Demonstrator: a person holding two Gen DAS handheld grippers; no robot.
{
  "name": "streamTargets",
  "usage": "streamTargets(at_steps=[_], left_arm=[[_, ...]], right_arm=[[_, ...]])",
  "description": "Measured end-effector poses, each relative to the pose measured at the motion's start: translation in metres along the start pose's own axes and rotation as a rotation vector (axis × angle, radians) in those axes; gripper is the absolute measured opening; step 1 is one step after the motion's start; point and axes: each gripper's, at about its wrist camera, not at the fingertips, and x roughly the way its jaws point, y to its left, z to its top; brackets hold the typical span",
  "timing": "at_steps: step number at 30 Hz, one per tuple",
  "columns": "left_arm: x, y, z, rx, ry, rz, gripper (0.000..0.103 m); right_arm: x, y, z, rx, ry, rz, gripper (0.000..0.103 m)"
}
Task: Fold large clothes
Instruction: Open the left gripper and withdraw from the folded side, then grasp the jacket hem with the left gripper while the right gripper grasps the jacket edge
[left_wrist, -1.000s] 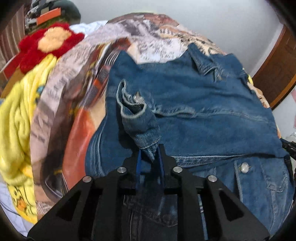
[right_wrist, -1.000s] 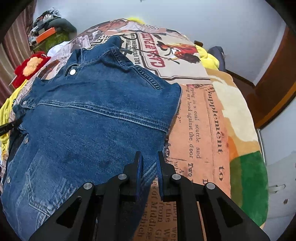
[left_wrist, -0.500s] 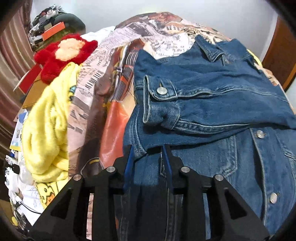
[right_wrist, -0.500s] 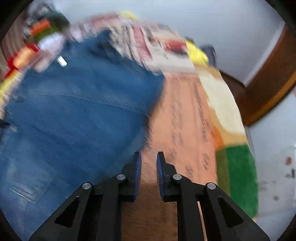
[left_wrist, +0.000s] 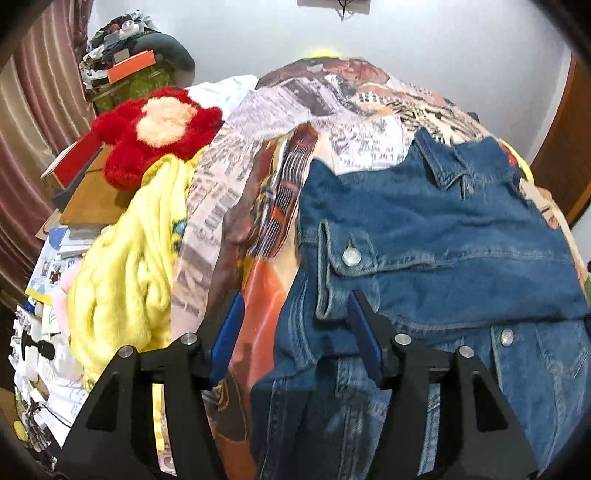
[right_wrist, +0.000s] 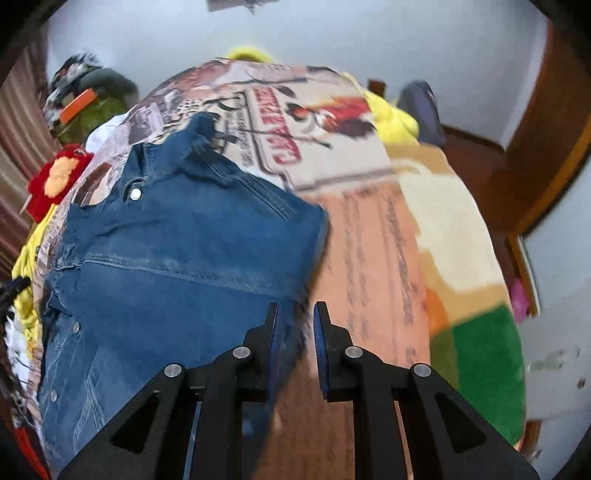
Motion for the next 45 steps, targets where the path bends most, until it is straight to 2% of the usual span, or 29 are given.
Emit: streamTargets(at_steps=[5,9,10,11,12,13,18,21,25,28,33,34,35,36,38,41,45], left_arm=[[0.003,-0.008,0.005,0.011,-0.004,-0.026,0.064],[0.012,-0.013,0.005,0.044,0.013,-0.016,0.064],[0.014,-0.014,0.005,0.051,0.017,-0.011,0.064],[0.017,-0.014,0.006,0.056,0.02,-0.006,0.064],[0.02,-0.014,0.007,0.059,0.025,-0.003,0.064],[0.023,-0.014,0.009,0.057,0.028,-0.006,0.064],[0.038,-0.014,0.019,0.047,0.039,-0.027,0.064],[0.05,-0.014,0.03,0.039,0.049,-0.035,0.064],[0.075,-0.01,0.051,-0.003,0.075,-0.064,0.064],[0.095,-0.005,0.064,-0.042,0.101,-0.101,0.064],[0.129,-0.005,0.077,-0.08,0.161,-0.185,0.064],[0.134,-0.005,0.077,-0.08,0.167,-0.187,0.062],[0.139,-0.006,0.078,-0.079,0.171,-0.18,0.055],[0.145,-0.006,0.078,-0.075,0.179,-0.165,0.049],[0.153,-0.008,0.078,-0.065,0.189,-0.141,0.022],[0.153,-0.006,0.08,-0.082,0.174,-0.154,0.011],[0.136,-0.008,0.086,-0.052,0.129,-0.101,0.009]], right_arm=[[0.058,0.029,0.001,-0.146,0.081,-0.108,0.012],[0.062,0.036,-0.011,-0.245,0.009,-0.189,0.014],[0.061,0.036,-0.012,-0.249,0.002,-0.204,0.026],[0.06,0.034,-0.012,-0.249,-0.004,-0.232,0.054],[0.058,0.029,-0.012,-0.249,-0.028,-0.312,0.07],[0.057,0.023,-0.011,-0.242,-0.044,-0.338,0.086],[0.051,-0.028,-0.006,-0.046,0.007,-0.142,0.087],[0.042,-0.04,0.0,0.042,-0.015,-0.069,0.087],[0.042,-0.047,0.014,0.158,-0.007,0.083,0.087],[0.058,-0.046,0.026,0.204,0.021,0.143,0.082],[0.098,-0.047,0.036,0.287,0.103,0.231,0.057],[0.104,-0.048,0.037,0.316,0.104,0.265,0.047],[0.106,-0.049,0.038,0.328,0.097,0.286,0.036],[0.108,-0.048,0.039,0.334,0.098,0.298,0.032],[0.11,-0.045,0.045,0.325,0.092,0.257,0.015],[0.114,-0.04,0.058,0.276,0.08,0.211,0.011],[0.113,-0.032,0.082,0.196,0.054,0.18,0.01]])
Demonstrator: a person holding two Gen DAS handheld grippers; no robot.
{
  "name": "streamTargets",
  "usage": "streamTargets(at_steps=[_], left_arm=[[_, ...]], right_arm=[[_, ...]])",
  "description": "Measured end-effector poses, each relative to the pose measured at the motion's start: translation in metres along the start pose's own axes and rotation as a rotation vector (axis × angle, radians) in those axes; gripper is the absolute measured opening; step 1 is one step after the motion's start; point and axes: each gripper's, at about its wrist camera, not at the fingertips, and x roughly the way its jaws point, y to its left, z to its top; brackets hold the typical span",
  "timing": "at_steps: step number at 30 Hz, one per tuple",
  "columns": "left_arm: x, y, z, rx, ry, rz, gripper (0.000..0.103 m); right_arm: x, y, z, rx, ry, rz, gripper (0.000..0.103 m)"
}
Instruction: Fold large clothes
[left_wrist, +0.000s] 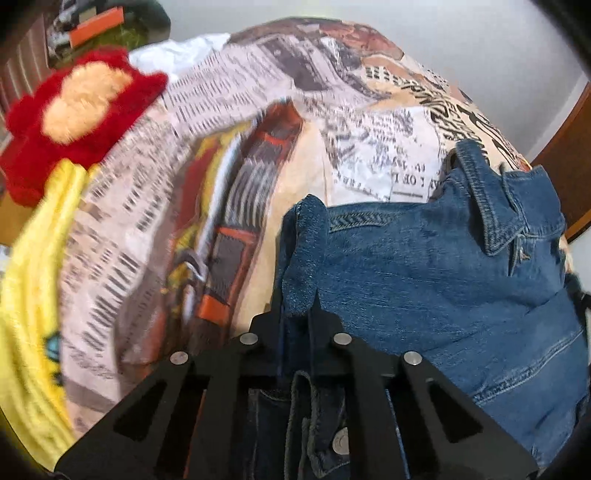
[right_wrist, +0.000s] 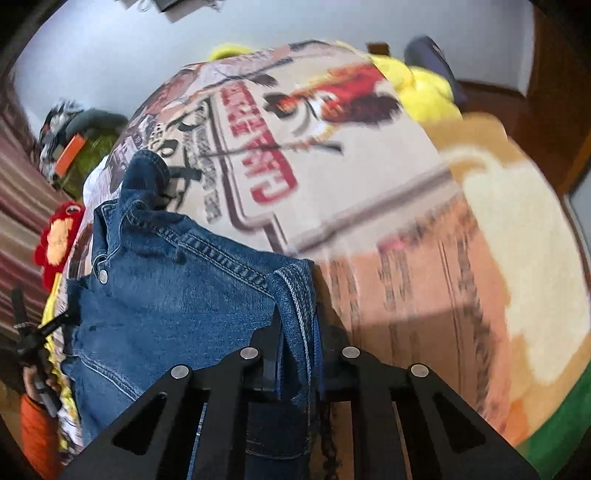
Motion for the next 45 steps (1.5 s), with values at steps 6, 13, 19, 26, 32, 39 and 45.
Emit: streamTargets(at_steps=[6,13,19,26,32,39,45], left_arm=[[-0.052,-0.004,0.013,0.027,-0.117,0.03,0.008],[-0.062,0.003,0.026,0.015,-0.151,0.078,0.008],[-0.012,0.02,0.025,-0.031,-0.048,0.097,0.008],[0.02,0.023,0.019,-0.047,-0.014,0.105,0.015],[0.02,0.022,0.015,-0.033,-0.023,0.115,0.017],[0.01,0.018,0.014,-0.023,-0.003,0.122,0.017],[-0.03,0.007,0.008,0.022,-0.035,0.154,0.018]], right_arm=[[-0.014,0.035,0.051,-0.133,-0.084,-0.034,0.009],[-0.002,0.081,0.092,-0.268,-0.149,-0.11,0.009],[0.047,0.072,0.081,-0.307,-0.092,-0.219,0.01],[0.057,0.073,0.059,-0.423,-0.13,-0.292,0.012],[0.053,0.072,0.05,-0.456,-0.179,-0.397,0.055],[0.027,0.032,0.056,-0.277,-0.11,-0.256,0.069],[-0.019,0.051,0.042,-0.325,-0.14,-0.27,0.069]])
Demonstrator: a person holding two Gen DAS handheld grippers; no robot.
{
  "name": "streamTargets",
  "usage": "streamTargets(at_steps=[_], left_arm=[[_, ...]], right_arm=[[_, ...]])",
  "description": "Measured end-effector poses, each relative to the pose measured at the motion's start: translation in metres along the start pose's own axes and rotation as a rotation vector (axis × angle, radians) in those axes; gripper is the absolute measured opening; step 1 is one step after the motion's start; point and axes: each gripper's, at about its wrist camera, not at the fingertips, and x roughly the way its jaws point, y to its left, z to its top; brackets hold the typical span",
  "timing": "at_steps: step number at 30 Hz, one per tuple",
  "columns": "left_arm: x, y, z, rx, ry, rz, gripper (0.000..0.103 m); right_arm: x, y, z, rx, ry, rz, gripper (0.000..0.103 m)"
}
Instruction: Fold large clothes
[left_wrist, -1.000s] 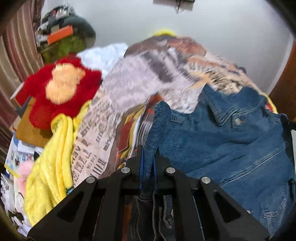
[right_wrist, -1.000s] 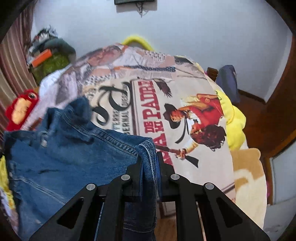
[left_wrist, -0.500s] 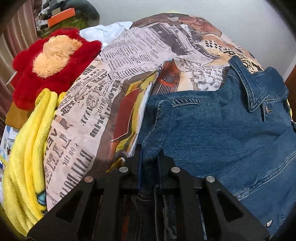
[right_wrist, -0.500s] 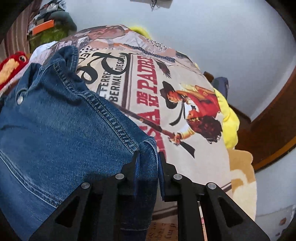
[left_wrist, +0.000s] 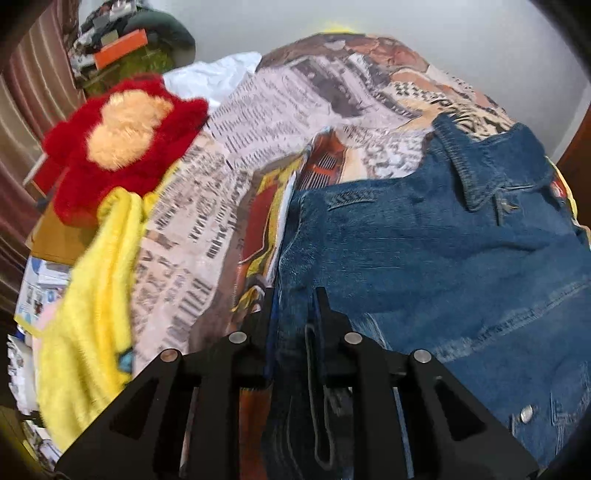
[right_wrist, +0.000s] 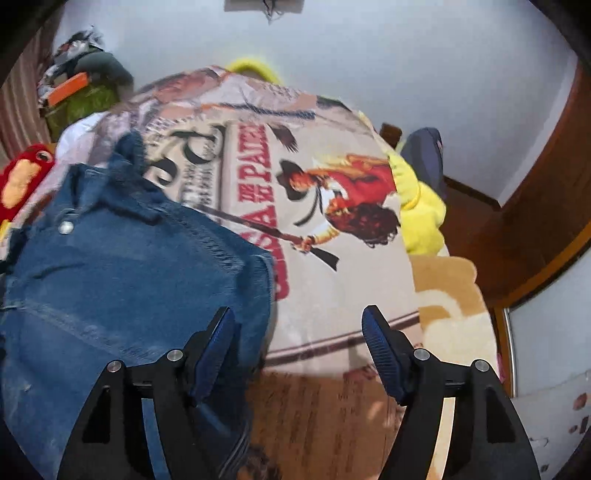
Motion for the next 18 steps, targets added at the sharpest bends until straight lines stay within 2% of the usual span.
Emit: streamTargets(at_steps=[7,12,14,18], left_arm=[[-0.068,-0.01,-0.005,0.03,-0.098,-0.023,0.018],[-0.119,-0.021,-0.018,0.067,-0.173,-0.043,0.02],[-0.135,-0.024,-0.028,0.076,-0.194,-0.058,0.03],[-0.158,-0.027,-0.05,0.092,-0.223,-0.08,0.048]], right_arm=[[-0.076,0.012,-0.006,0.023,-0.076,0.092,0.07],[-0.128,0.027,-0.023,0.001,-0.126,0.136,0.071],[-0.147,0.034,-0.034,-0.016,-0.144,0.143,0.079],[-0.176,0.044,-0.057,-0.044,-0.177,0.15,0.084]])
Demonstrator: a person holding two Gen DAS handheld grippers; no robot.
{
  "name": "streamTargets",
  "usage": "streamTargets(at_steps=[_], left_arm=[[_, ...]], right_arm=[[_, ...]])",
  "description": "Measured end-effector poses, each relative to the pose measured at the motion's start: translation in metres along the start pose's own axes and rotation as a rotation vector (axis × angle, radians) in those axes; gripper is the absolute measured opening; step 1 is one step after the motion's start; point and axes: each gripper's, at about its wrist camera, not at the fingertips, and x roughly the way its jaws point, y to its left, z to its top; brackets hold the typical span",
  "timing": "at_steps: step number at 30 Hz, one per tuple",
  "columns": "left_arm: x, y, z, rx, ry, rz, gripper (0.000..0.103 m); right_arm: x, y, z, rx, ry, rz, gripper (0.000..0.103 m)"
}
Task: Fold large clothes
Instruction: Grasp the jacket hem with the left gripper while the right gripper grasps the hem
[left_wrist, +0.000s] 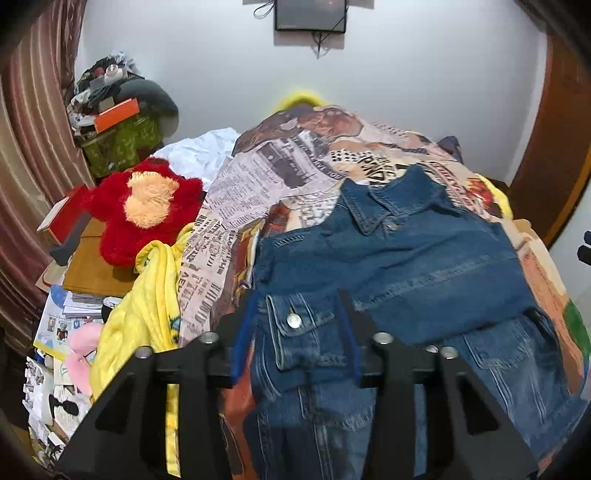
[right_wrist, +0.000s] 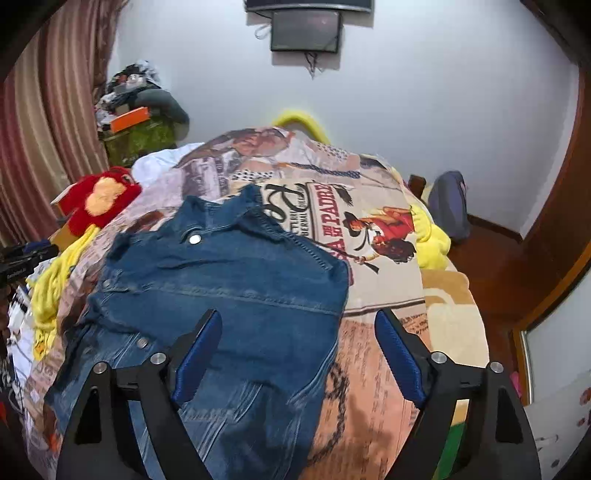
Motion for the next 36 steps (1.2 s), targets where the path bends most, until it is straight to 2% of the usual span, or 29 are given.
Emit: streamTargets(at_steps=[2,4,8,13,17,22,26,30,33,36], left_arm=[[-0.008,-0.002,-0.009,0.005,0.0,-0.002,0.064],[-0.016,-0.005,-0.023,0.01,0.004,0.003,0.076],[-0.021,-0.003,-0.056,-0.011,0.033,0.005,0.084],[-0.015,0.008,-0.099,-0.071,0.118,-0.001,0.084],[-0.006,0.021,-0.134,-0.147,0.191,-0.02,0.084],[0.008,0.034,-0.173,-0.211,0.288,-0.006,0.084],[0.015,0.041,-0.196,-0.267,0.34,-0.022,0.084],[0.025,0.04,-0.221,-0.368,0.398,-0.079,0.082],[0.028,0.042,-0.231,-0.437,0.407,-0.128,0.074],[0.032,0.05,-0.237,-0.529,0.426,-0.213,0.067]], right_arm=[[-0.011,0.006,-0.012,-0.005,0.002,0.015,0.086],[-0.018,0.009,-0.023,-0.001,0.013,0.034,0.088],[-0.027,0.015,-0.057,0.031,0.058,0.074,0.089],[-0.021,0.009,-0.101,0.109,0.166,0.12,0.089],[-0.014,-0.001,-0.136,0.226,0.263,0.189,0.089],[-0.013,-0.005,-0.161,0.294,0.311,0.219,0.088],[-0.012,-0.002,-0.176,0.312,0.329,0.25,0.078],[-0.013,0.006,-0.181,0.269,0.315,0.221,0.066],[-0.013,0.01,-0.183,0.264,0.312,0.229,0.058],[-0.012,0.016,-0.182,0.236,0.309,0.222,0.05]])
